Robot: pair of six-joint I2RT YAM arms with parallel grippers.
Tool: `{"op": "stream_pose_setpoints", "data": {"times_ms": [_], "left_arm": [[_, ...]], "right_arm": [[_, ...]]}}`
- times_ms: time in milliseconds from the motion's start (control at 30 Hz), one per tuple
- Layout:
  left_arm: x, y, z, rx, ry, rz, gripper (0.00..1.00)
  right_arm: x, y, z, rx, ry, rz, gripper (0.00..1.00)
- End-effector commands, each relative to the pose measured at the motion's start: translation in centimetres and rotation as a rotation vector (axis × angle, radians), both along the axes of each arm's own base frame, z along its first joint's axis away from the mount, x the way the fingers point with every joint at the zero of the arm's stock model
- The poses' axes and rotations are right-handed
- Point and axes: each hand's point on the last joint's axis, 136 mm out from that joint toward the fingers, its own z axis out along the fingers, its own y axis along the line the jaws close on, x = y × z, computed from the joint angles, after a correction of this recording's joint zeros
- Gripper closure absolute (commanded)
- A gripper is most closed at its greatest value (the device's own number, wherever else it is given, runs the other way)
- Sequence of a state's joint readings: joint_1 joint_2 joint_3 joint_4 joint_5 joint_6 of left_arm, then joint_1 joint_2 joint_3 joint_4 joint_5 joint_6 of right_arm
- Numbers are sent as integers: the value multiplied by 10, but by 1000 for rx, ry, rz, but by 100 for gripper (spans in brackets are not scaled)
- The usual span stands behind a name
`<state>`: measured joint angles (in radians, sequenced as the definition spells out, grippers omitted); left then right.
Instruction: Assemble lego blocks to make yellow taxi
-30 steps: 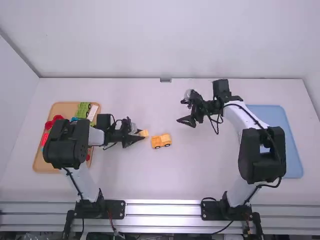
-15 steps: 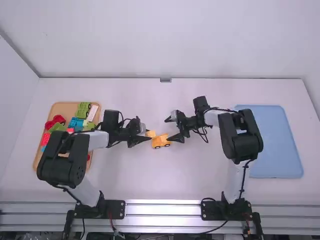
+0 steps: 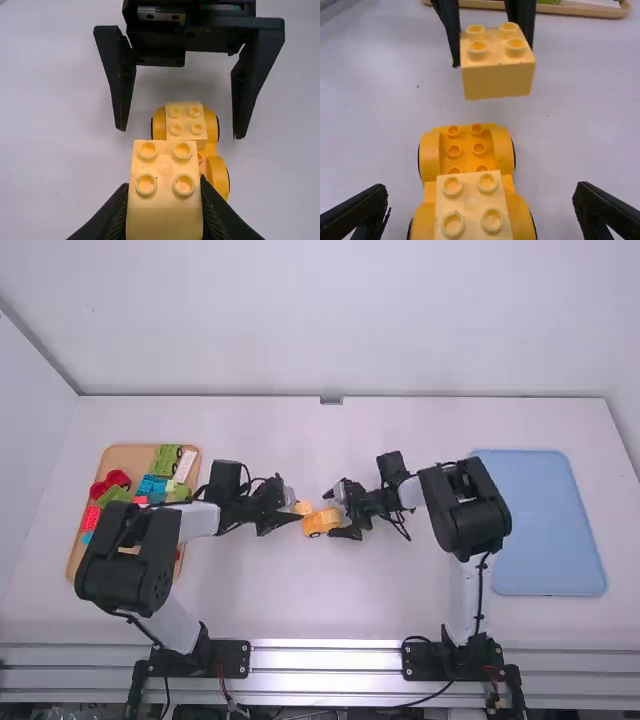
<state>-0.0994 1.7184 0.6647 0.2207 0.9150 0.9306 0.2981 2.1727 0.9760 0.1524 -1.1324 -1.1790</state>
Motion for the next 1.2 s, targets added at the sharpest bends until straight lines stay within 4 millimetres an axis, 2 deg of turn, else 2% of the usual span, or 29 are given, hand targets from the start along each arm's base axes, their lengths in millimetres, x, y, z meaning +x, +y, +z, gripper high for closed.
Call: {"op": "stream_pose_setpoints", "data": {"times_ms": [0, 333, 400, 500, 667, 867, 1000, 1167], "left_arm": [[-5, -3, 2, -14, 7, -11, 78], [-8, -6, -3, -3, 12, -22, 78], [-11, -7, -6, 1, 5, -43, 78], [-14, -10, -10, -22, 16, -64, 80], [-14, -13, -13, -50, 11, -83, 80], [-7, -14, -23, -36, -55, -104, 84], [6, -15, -29, -31, -27, -108, 85], [5, -20, -26, -46, -26, -201, 85]], "right_arm": [[-12, -2, -15, -31, 104, -51, 1], [-10, 6, -18, -31, 68, -92, 3], [-10, 6, -18, -29, 67, -91, 12], [-9, 4, -18, -30, 68, -97, 33], [-3, -1, -23, -62, 71, -134, 45], [5, -1, -29, -104, 86, -189, 46], [7, -2, -29, -104, 95, -203, 45], [9, -5, -29, -105, 96, -213, 45]]}}
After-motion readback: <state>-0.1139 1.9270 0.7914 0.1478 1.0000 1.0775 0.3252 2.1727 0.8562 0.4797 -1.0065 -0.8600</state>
